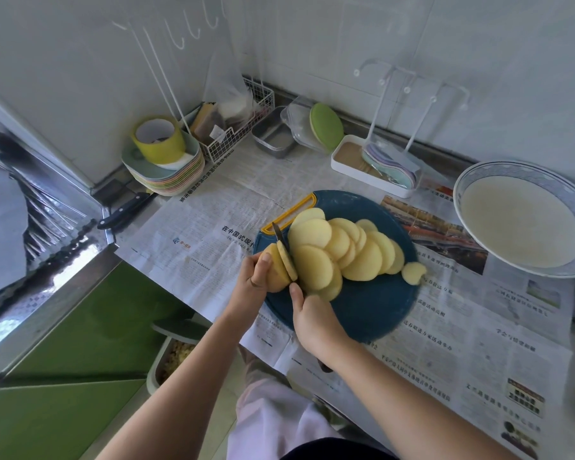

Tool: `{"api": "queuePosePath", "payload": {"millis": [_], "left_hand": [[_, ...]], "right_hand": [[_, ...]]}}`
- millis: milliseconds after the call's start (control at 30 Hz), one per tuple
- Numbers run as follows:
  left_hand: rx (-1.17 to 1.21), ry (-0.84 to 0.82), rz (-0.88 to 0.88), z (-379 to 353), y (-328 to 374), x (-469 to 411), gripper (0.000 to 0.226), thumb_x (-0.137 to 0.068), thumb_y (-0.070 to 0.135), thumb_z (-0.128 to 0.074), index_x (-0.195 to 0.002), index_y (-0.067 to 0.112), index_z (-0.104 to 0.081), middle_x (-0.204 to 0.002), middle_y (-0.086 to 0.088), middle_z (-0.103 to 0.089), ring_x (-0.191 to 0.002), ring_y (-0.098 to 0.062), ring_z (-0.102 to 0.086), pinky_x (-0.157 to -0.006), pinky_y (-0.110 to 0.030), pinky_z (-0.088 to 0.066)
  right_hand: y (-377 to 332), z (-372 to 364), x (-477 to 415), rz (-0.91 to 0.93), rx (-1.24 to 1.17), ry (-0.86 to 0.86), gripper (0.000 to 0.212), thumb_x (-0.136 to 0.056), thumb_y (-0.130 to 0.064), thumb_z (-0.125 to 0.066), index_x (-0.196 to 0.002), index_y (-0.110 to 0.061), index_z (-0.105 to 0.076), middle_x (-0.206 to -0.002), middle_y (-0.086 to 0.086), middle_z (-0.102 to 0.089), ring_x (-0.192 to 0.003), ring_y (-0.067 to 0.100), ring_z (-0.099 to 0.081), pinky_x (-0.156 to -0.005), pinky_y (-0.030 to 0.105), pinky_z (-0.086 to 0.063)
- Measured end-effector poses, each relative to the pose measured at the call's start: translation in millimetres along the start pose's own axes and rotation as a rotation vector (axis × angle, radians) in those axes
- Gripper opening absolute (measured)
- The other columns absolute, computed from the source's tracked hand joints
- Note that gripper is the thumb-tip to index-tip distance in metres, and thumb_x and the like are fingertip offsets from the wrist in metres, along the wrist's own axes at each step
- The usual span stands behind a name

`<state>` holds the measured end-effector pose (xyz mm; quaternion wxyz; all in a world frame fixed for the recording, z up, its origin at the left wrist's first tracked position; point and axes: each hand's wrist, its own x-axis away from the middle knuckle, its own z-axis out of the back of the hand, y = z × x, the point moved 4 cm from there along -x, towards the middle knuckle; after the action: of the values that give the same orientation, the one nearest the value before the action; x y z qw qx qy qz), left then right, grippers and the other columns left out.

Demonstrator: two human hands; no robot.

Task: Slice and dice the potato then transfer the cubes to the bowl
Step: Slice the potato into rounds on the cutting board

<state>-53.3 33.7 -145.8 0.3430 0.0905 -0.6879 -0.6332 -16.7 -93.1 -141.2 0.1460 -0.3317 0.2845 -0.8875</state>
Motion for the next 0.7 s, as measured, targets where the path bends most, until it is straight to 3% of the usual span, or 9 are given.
{"api": "queuePosePath", "payload": {"millis": [133, 233, 333, 567, 700], "left_hand": [[0.009, 0.014, -0.028, 2, -4, 6, 0.042, -0.099, 0.038, -0.038, -0.123, 0.005, -0.046, -0.111, -0.009, -0.054, -0.092, -0.010, -0.054, -0.067, -0.008, -0.046], [0.018, 0.076, -0.065, 2, -12, 15, 0.050, -0.095, 0.051, -0.044, -0.121, 0.010, -0.049, -0.111, -0.006, -0.056, -0.095, -0.009, -0.055, -0.070, -0.010, -0.045], [0.050, 0.115, -0.064, -1, -16, 17, 0.059, -0.087, 0.059, -0.045, -0.123, 0.013, -0.048, -0.117, -0.007, -0.055, -0.102, -0.013, -0.055, -0.075, -0.018, -0.046], [0.056, 0.181, -0.060, -11, -16, 14, 0.066, -0.083, 0.065, -0.043, -0.122, 0.013, -0.047, -0.113, -0.004, -0.053, -0.101, -0.015, -0.051, -0.079, -0.023, -0.043], [0.072, 0.197, -0.046, -18, -13, 15, 0.065, -0.084, 0.068, -0.042, -0.121, 0.014, -0.043, -0.114, -0.003, -0.050, -0.102, -0.014, -0.050, -0.074, -0.019, -0.041]], "right_hand": [[1, 5, 1, -0.083, -0.197, -0.045, 0.064, -0.101, -0.052, -0.022, -0.080, -0.003, -0.056, -0.070, 0.008, -0.057, -0.059, 0.018, -0.052, -0.047, 0.023, -0.036], [9, 8, 4, -0.203, -0.631, -0.215, 0.056, -0.099, -0.058, -0.026, -0.068, -0.013, -0.038, -0.048, 0.002, -0.036, -0.038, 0.016, -0.035, -0.040, 0.025, -0.032], [18, 18, 7, -0.268, -0.867, -0.364, 0.055, -0.097, -0.062, -0.031, -0.069, -0.015, -0.038, -0.048, 0.000, -0.030, -0.038, 0.014, -0.029, -0.040, 0.023, -0.027], [20, 28, 22, -0.246, -1.044, -0.440, 0.057, -0.095, -0.065, -0.034, -0.065, -0.015, -0.038, -0.050, 0.000, -0.025, -0.037, 0.012, -0.024, -0.038, 0.022, -0.024], [15, 36, 32, -0.136, -0.911, -0.374, 0.060, -0.093, -0.066, -0.033, -0.065, -0.014, -0.038, -0.049, 0.003, -0.027, -0.038, 0.015, -0.025, -0.039, 0.023, -0.025]]}}
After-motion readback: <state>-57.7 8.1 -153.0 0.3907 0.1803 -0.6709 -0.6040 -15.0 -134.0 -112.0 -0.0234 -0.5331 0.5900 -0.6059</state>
